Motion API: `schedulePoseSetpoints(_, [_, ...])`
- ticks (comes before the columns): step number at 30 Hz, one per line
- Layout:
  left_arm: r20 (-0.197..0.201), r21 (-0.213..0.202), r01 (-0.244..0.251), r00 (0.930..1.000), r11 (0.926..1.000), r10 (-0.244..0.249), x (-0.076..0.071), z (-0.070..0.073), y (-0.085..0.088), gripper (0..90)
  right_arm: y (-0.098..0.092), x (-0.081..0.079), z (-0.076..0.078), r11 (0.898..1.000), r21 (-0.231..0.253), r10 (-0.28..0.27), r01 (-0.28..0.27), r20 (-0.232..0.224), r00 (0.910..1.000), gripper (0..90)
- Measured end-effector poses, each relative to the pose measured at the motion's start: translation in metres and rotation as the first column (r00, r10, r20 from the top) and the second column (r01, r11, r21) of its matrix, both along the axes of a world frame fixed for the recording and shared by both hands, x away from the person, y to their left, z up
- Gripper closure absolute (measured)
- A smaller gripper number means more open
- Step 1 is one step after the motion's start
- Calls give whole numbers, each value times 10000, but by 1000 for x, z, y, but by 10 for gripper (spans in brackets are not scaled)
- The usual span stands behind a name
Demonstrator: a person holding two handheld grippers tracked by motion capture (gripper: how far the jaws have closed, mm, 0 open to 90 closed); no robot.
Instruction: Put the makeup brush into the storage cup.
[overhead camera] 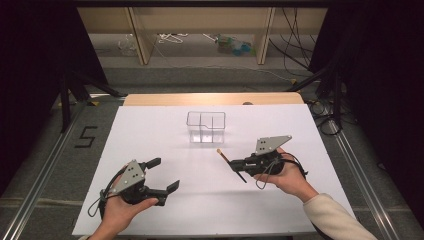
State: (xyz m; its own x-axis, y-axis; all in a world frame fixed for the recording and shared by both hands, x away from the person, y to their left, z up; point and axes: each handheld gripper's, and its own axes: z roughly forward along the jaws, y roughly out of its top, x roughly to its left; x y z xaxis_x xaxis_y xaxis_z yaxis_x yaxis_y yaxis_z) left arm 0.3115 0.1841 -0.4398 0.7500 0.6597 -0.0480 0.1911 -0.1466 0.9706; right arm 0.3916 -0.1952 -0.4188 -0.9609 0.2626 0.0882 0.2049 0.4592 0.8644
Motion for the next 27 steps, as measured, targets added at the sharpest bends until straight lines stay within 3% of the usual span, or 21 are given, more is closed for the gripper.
schedulePoseSetpoints(8, [-141,-181,225,9996,9996,-228,2,-1,-9,69,0,-10,1,9988,491,-68,68,-7,10000,832])
schedulePoseSetpoints(10, [-47,-33,337,9994,9994,-337,3,-1,-10,70,0,-11,1,9983,566,-106,105,6,9999,831])
schedulePoseSetpoints(13, [-244,-170,262,9993,9995,-266,3,-1,-13,72,-1,-14,2,9984,551,-117,120,-55,9999,831])
schedulePoseSetpoints(27, [-78,-532,667,9977,9963,-672,8,0,-30,120,2,-19,1,9949,977,-251,263,-142,9996,831])
